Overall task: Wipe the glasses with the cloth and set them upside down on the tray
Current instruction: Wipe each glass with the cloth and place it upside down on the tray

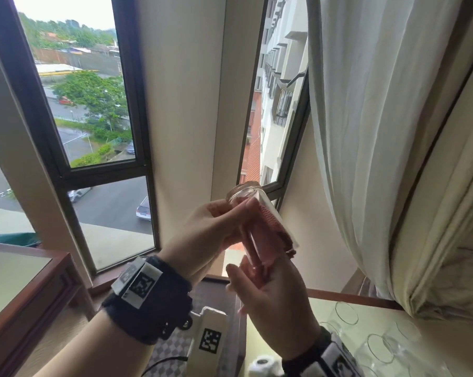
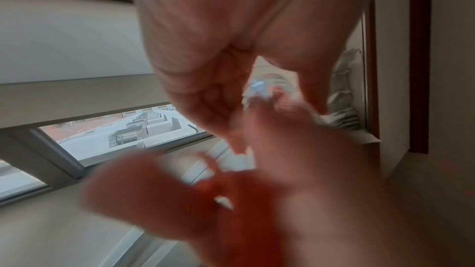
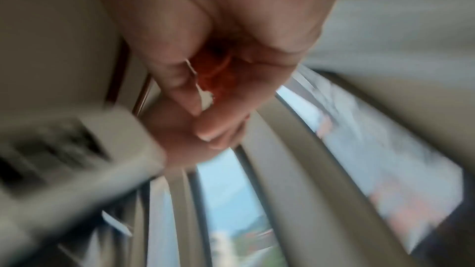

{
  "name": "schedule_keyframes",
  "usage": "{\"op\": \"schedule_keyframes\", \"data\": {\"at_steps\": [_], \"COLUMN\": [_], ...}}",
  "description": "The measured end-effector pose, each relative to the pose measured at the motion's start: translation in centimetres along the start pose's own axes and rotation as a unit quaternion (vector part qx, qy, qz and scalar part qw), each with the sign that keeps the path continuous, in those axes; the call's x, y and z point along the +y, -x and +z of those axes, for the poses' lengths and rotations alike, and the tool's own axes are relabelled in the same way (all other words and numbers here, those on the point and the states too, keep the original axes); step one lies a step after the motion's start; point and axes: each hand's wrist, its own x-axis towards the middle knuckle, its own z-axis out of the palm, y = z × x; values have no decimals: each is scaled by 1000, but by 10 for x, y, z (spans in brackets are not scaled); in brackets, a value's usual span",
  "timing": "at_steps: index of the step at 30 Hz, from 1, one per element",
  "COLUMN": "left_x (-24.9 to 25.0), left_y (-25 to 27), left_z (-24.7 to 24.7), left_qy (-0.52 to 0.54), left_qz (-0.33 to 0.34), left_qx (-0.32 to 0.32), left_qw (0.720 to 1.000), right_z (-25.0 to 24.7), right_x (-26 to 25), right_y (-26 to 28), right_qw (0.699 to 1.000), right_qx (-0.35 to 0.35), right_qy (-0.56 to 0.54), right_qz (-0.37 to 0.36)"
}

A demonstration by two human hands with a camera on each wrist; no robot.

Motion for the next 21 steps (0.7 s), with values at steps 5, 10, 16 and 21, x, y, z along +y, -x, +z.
{"op": "schedule_keyframes", "data": {"at_steps": [5,10,16,21], "left_x": [-11,-13,-20,-18], "left_y": [-7,4,-1,-9], "left_z": [-5,-13,-12,-12], "left_qy": [-150,85,21,-140], "left_qz": [-42,12,-11,-60], "left_qx": [71,-70,25,103], "left_qw": [985,994,999,983], "right_z": [3,-1,11,22], "right_x": [19,-15,6,30], "right_y": [-6,-2,-6,-6], "right_qw": [968,954,997,962], "right_qx": [-2,-91,-32,-19], "right_qy": [244,-277,-48,274], "right_qz": [-57,68,44,13]}}
